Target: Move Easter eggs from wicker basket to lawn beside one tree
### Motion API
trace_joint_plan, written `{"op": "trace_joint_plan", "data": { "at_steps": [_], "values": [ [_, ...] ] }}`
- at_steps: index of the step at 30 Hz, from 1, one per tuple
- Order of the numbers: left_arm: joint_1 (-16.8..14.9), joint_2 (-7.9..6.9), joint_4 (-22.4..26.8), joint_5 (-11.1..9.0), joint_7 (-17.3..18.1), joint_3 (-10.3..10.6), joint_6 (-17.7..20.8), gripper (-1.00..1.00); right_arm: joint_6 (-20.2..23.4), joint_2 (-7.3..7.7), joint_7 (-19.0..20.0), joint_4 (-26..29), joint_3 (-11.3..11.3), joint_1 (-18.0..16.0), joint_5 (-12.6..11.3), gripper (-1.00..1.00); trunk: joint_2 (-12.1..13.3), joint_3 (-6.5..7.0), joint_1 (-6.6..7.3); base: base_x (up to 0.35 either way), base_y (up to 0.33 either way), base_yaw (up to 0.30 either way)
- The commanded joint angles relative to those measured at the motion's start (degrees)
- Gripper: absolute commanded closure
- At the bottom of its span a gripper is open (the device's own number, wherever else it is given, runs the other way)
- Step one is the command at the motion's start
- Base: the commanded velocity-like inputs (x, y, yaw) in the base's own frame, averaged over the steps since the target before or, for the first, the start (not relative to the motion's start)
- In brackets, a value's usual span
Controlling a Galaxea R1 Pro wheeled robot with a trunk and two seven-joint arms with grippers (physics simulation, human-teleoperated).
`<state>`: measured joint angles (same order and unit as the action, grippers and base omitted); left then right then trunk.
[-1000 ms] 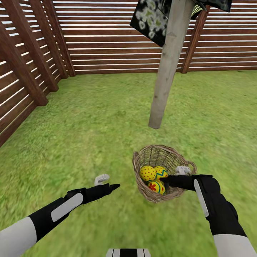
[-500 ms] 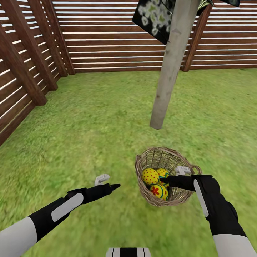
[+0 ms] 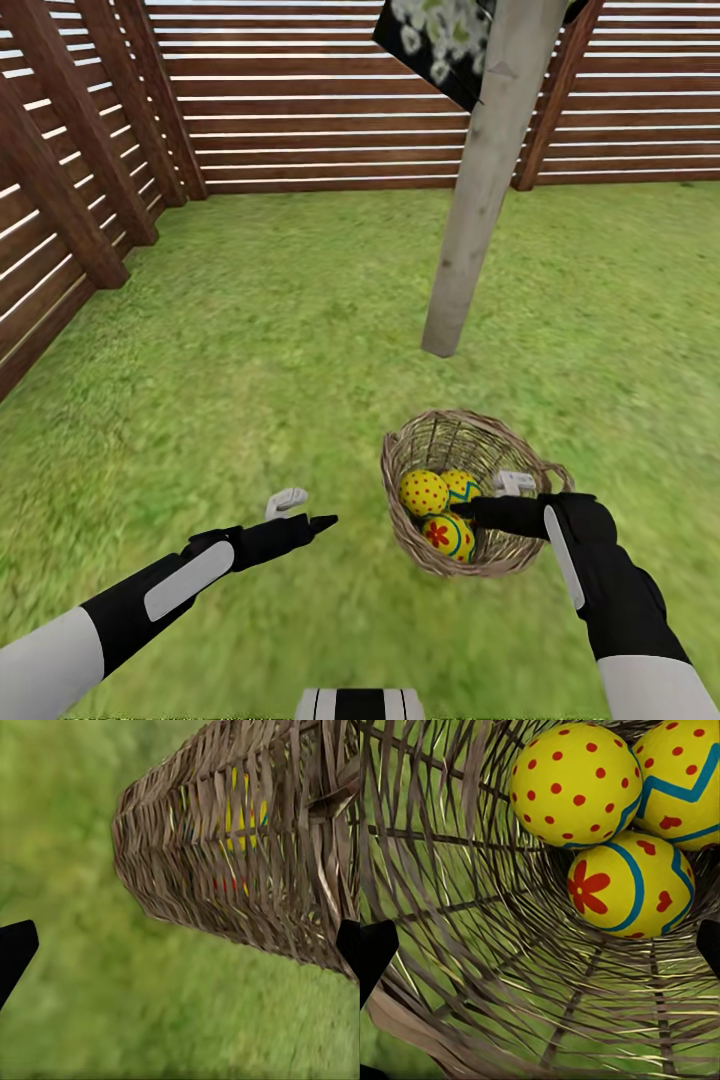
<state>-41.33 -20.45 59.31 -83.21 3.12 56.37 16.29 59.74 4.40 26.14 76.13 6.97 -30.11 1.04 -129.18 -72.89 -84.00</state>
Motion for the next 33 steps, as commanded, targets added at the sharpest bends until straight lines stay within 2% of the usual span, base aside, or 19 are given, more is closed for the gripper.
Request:
{"op": "trace_joint_plan", "data": {
  "at_steps": [1,9,13,22,27,33],
  "values": [
    [-0.07,-0.04,0.01,-0.44,0.09,0.14,0.06,-1.0,0.26,0.0,0.23,0.03,0.03,-0.03,0.11,-1.0,-0.02,-0.13,0.01,0.0,0.0,0.0],
    [-0.05,-0.04,0.05,-0.54,0.13,0.14,0.06,-1.0,0.26,0.0,0.23,-0.08,0.13,-0.03,0.07,-1.0,-0.02,-0.85,0.01,0.144,0.0,0.0],
    [-0.07,-0.03,0.13,-0.55,0.14,0.14,0.06,-1.0,0.26,0.0,0.23,-0.1,1.49,-0.03,0.07,-1.0,-0.02,-1.16,0.01,0.049,0.0,0.0],
    [-0.07,-0.03,0.07,-0.55,0.21,0.71,0.06,-1.0,0.26,0.17,0.2,-2.54,2.21,-0.03,0.11,-1.0,-0.02,-1.82,0.01,0.098,0.0,0.0],
    [-0.07,-0.03,0.21,-0.55,0.29,0.73,0.06,-1.0,-2.74,-0.02,0.18,-4.17,2.18,-0.03,0.04,-1.0,-0.02,-2.24,0.01,0.004,0.0,0.0],
    [-0.06,-0.03,0.36,-0.55,0.23,0.76,0.06,-1.0,-2.95,-0.06,0.87,-3.91,2.23,-0.03,-0.31,-1.0,-0.02,-2.49,0.01,0.093,0.055,0.0]
  ]
}}
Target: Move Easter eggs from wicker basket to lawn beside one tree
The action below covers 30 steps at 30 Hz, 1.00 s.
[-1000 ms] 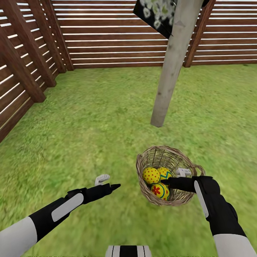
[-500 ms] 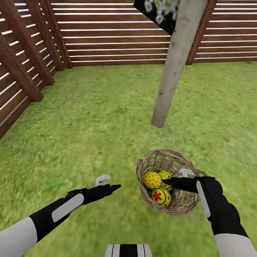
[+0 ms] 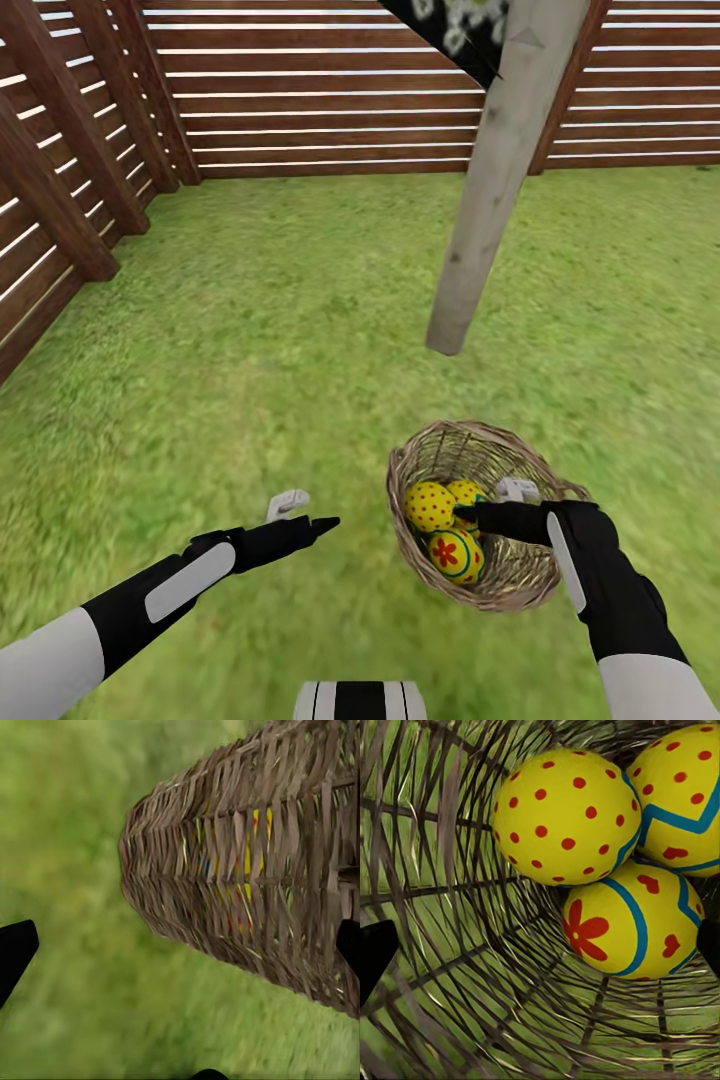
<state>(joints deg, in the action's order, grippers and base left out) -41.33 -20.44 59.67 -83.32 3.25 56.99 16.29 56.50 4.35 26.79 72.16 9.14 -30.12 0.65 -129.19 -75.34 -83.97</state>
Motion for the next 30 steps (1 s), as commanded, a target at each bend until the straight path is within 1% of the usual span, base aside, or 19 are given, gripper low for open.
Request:
{"op": "trace_joint_plan", "data": {
  "at_steps": [1,7,12,15,23,27,28,30],
  "values": [
    [-0.07,-0.04,0.01,-0.44,0.09,0.14,0.05,-1.0,0.28,0.0,0.25,0.07,0.07,-0.03,0.07,-1.0,-0.02,-0.04,-0.01,0.094,0.056,0.0],
    [-0.07,-0.04,0.11,-0.44,0.09,0.14,0.05,-1.0,0.34,0.04,0.26,-0.02,0.09,-0.03,0.05,-1.0,-0.02,-0.03,-0.01,0.08,0.063,-0.015],
    [-0.07,-0.03,0.18,-0.44,0.09,0.21,0.05,-1.0,0.36,0.05,0.27,0.08,0.09,-0.03,0.05,-1.0,-0.02,0.15,-0.01,0.087,0.077,-0.208],
    [-0.07,0.25,0.18,-0.44,0.09,0.88,0.05,-1.0,0.36,0.05,0.25,0.08,0.09,-0.03,0.05,-1.0,-0.02,0.25,-0.01,0.128,0.118,-0.194],
    [-0.07,0.4,0.18,-0.44,0.09,1.02,0.05,-1.0,0.22,0.04,-0.31,-0.38,0.04,-0.03,0.32,-1.0,-0.02,0.27,-0.01,0.044,0.042,-0.023],
    [-0.07,0.43,0.07,-0.44,0.09,1.02,0.05,-1.0,-0.04,0.18,-0.41,-3.81,-0.04,-0.03,0.53,-1.0,-0.02,0.27,-0.01,0.0,0.0,0.0],
    [-0.07,0.52,-0.01,-0.44,0.07,1.02,0.05,-1.0,-0.49,0.26,-0.45,-4.93,-0.06,-0.03,0.55,-1.0,-0.02,0.27,-0.01,0.0,0.0,0.0],
    [-0.07,0.97,-0.17,-0.39,-0.04,0.97,0.05,-1.0,-2.8,0.38,-0.49,-6.99,-0.08,-0.03,0.59,-1.0,-0.02,0.27,-0.01,0.0,0.0,0.0]
  ]
}}
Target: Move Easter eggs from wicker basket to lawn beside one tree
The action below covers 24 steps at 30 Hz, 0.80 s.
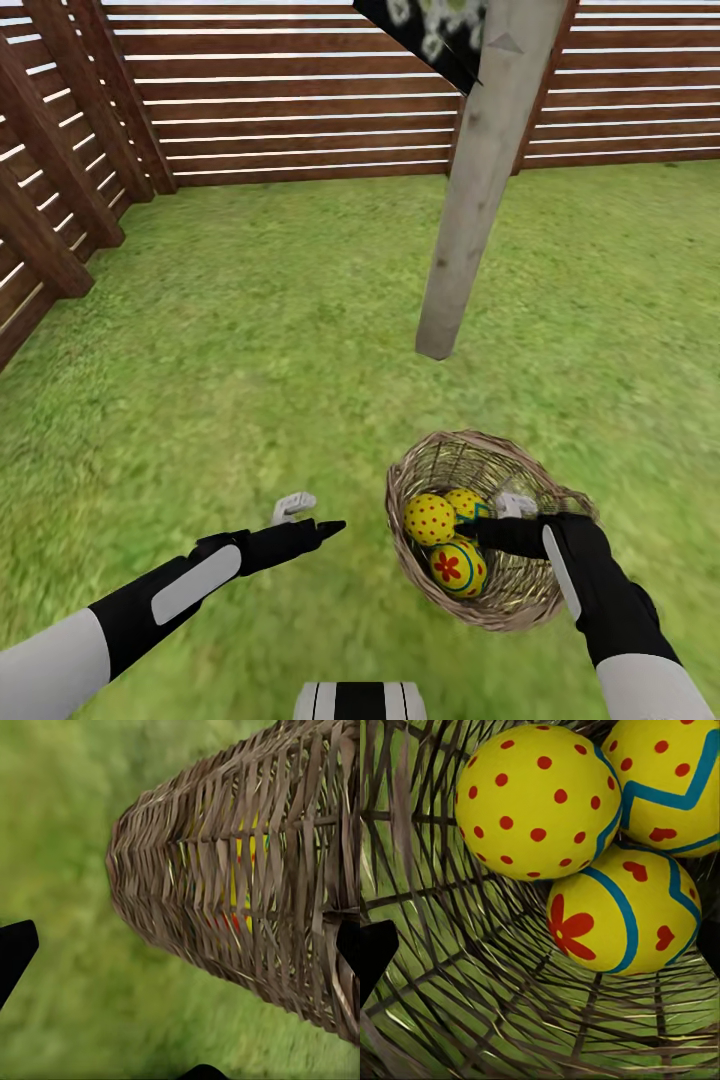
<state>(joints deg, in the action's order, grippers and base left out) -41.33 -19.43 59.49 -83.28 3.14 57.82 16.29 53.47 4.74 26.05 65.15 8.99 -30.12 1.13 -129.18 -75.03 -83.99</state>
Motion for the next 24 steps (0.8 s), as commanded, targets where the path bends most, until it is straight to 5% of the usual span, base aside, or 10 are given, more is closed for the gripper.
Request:
{"op": "trace_joint_plan", "data": {
  "at_steps": [1,12,17,24],
  "values": [
    [-0.07,0.35,-0.04,-0.48,-0.02,0.12,0.06,-1.0,-1.25,0.08,0.15,-0.79,0.07,-0.03,0.15,-1.0,-0.02,-0.04,0.01,0.0,0.0,0.0],
    [-0.07,0.62,-0.08,-0.57,0.17,0.1,0.06,-1.0,-2.55,0.42,-2.75,-1.35,0.13,-0.03,0.1,-1.0,-0.02,-0.04,0.01,0.0,0.0,0.0],
    [0.37,0.08,-1.71,0.29,0.26,0.73,0.03,-1.0,-3.66,-1.21,-3.2,-1.48,0.54,-0.12,0.2,-1.0,-0.02,-0.04,0.01,0.0,0.0,0.0],
    [0.7,2.01,-1.08,-0.37,-0.08,2.99,0.16,-1.0,-4.11,-3.47,-2.48,-0.41,0.76,-0.12,0.19,-1.0,-0.02,-0.04,0.01,0.0,0.0,0.0]
  ]
}}
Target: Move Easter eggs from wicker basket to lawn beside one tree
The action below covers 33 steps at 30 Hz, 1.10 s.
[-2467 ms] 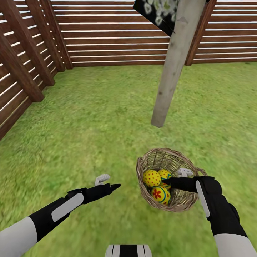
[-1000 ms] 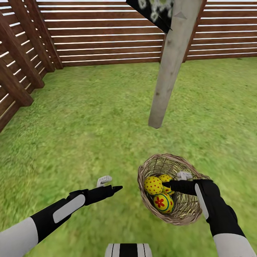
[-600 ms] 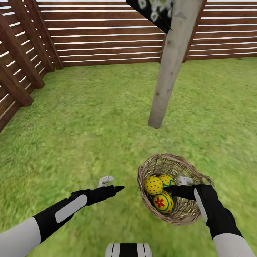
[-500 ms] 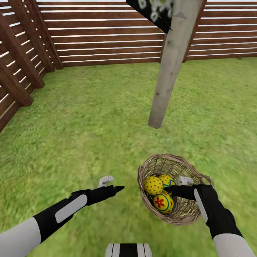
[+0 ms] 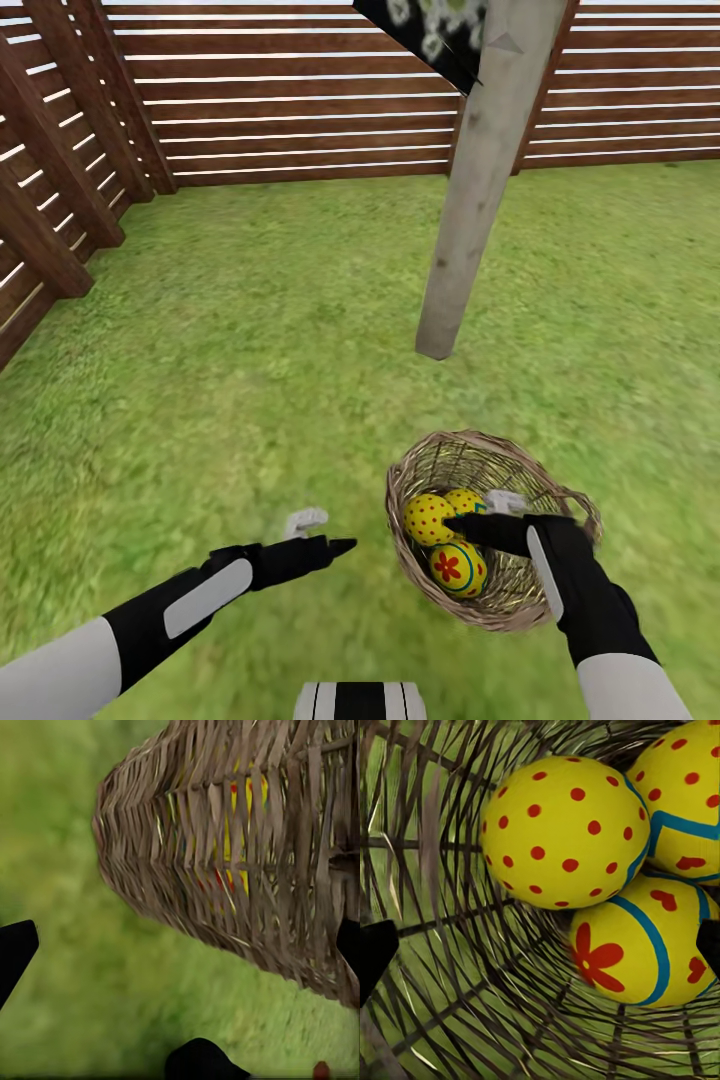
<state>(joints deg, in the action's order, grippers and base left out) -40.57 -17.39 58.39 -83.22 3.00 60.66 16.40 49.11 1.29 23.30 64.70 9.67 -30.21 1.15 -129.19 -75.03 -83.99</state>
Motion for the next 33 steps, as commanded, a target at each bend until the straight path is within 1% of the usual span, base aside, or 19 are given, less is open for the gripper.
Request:
{"op": "trace_joint_plan", "data": {
  "at_steps": [1,6,7,9,14,17,21,27,33],
  "values": [
    [-0.05,0.02,0.04,-0.44,-0.26,0.47,0.0,-1.0,-0.07,-0.34,0.29,0.06,0.09,-0.03,0.17,-1.0,-0.02,-0.04,0.01,0.0,0.0,0.0],
    [-0.04,0.07,0.06,-0.54,-1.86,2.09,-0.05,-1.0,-0.32,-1.96,0.34,0.13,0.02,-0.03,0.2,-1.0,-0.02,-0.09,0.01,0.0,0.0,0.054],
    [-0.04,0.08,0.06,-0.54,-1.86,2.42,-0.05,-1.0,-0.32,-2.08,0.34,0.14,0.01,-0.03,0.19,-1.0,-0.02,-0.13,0.01,0.0,0.0,0.19],
    [-0.04,0.08,0.06,-0.54,-1.86,2.92,-0.05,-1.0,-0.33,-2.08,0.34,0.16,0.0,-0.01,0.22,-1.0,-0.02,-0.21,0.01,0.0,0.0,0.216],
    [-0.04,0.06,0.04,-0.59,-1.86,2.96,-0.07,-1.0,-0.33,-2.08,0.34,0.08,-0.03,-0.01,0.25,-1.0,-0.02,-0.44,0.01,0.0,0.0,0.23],
    [-0.04,0.01,-0.19,-0.57,-1.86,2.97,-0.05,-1.0,-0.33,-2.08,0.45,0.08,-0.7,-0.02,0.35,-1.0,-0.02,-0.53,0.01,0.0,0.0,0.137],
    [-0.04,-0.01,-0.28,-0.55,-1.86,2.98,-0.07,-1.0,-0.33,-2.01,0.48,0.07,-2.45,-0.03,0.58,-1.0,-0.02,-0.55,0.01,0.0,0.0,0.029],
    [-0.04,0.05,-0.29,-0.31,-1.86,2.98,-0.13,-1.0,-0.59,-1.99,0.48,0.07,-2.71,-0.03,0.61,-1.0,-0.02,-0.55,0.01,-0.016,-0.004,0.002],
    [-0.04,0.07,-0.29,-0.09,-1.86,2.98,-0.12,-1.0,-0.73,-1.99,0.45,0.12,-2.72,-0.03,0.61,-1.0,-0.02,-0.55,0.01,-0.187,-0.163,0.001]
  ]
}}
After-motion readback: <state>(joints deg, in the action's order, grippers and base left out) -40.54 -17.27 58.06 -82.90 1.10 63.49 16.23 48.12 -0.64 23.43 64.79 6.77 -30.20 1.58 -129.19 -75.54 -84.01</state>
